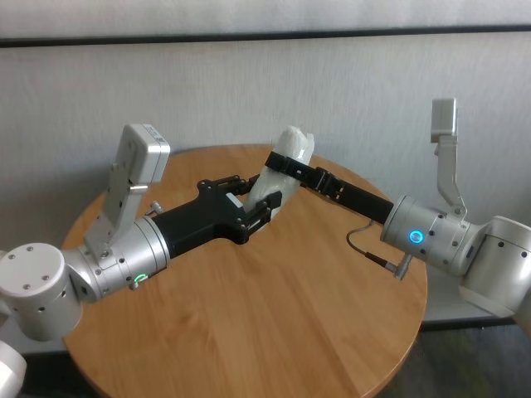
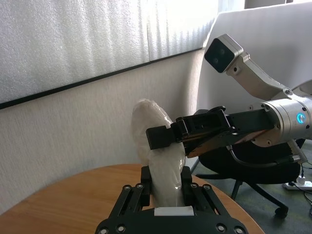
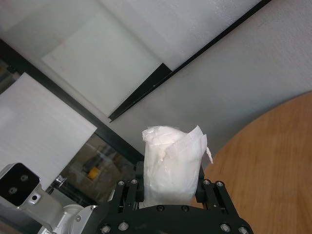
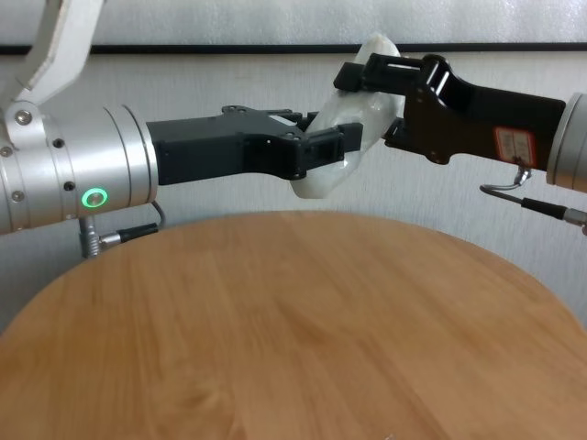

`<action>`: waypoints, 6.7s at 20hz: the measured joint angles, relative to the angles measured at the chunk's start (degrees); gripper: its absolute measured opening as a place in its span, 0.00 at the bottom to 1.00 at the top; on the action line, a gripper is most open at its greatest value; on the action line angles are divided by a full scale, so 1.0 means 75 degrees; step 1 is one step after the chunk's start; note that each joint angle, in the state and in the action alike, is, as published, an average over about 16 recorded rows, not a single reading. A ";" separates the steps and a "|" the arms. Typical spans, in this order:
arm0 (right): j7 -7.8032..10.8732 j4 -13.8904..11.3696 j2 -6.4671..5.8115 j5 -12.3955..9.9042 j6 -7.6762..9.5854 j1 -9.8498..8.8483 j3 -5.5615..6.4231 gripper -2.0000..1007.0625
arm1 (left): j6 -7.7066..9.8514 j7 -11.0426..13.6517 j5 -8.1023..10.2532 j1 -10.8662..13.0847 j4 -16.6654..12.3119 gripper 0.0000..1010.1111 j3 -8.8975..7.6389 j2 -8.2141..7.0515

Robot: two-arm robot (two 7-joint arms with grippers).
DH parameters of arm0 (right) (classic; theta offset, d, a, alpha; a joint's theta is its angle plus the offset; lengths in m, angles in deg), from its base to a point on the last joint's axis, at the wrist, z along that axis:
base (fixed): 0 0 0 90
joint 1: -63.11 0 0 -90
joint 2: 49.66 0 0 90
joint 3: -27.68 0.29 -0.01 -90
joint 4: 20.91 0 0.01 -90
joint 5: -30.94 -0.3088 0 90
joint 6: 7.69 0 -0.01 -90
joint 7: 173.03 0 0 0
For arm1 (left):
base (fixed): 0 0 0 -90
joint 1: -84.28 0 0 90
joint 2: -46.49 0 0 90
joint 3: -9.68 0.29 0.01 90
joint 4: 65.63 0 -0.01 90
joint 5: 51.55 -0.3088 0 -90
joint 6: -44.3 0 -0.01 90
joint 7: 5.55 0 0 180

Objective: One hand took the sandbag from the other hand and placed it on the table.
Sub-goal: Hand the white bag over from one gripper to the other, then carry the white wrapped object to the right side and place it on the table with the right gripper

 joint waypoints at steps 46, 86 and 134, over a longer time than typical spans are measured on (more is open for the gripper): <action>-0.0674 0.0032 -0.0410 0.0047 -0.0963 0.0231 -0.0584 0.54 | -0.0233 -0.0462 0.0061 0.0146 -0.0073 0.96 -0.0065 -0.0010; -0.1078 -0.0193 -0.0991 0.0359 -0.1507 -0.0323 -0.0146 0.54 | 0.3275 -0.5125 -0.2064 0.0985 -0.0984 0.99 -0.0906 0.1147; -0.1157 0.0265 -0.1701 0.2109 -0.1751 -0.0570 0.0194 0.54 | 0.3229 -0.4995 -0.1947 0.0972 -0.0959 0.99 -0.0902 0.1163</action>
